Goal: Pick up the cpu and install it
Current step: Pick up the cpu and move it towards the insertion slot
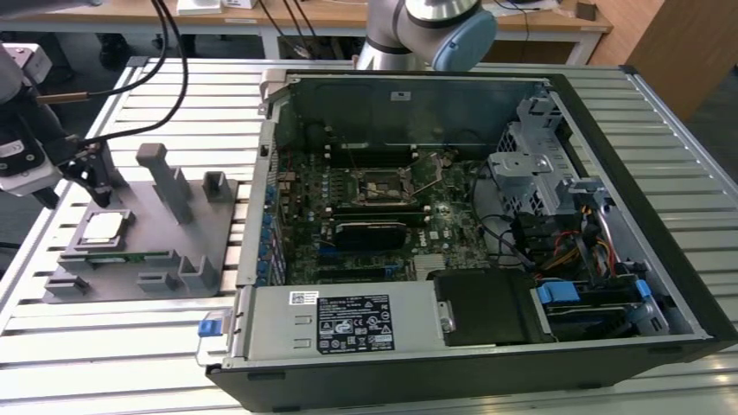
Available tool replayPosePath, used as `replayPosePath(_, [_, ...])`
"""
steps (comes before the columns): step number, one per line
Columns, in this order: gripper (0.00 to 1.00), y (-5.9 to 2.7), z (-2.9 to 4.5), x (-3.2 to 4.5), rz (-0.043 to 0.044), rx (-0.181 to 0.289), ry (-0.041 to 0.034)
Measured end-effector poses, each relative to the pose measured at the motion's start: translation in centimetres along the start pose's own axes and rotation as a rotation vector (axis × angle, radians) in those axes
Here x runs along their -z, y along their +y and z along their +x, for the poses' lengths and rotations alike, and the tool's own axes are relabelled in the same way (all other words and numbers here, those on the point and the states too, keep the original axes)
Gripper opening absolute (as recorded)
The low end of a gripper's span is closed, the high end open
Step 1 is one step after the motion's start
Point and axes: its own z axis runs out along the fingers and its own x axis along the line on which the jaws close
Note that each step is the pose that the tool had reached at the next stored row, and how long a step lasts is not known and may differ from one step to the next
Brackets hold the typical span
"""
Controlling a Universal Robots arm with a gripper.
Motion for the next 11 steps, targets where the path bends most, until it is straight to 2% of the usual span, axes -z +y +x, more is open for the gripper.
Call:
replayPosePath(8, [0.64, -0.03, -0.04, -0.74, 0.0001, 0.000, -0.0007])
replayPosePath(11, [0.64, -0.06, -0.26, -0.88, 0.0002, 0.000, -0.0011])
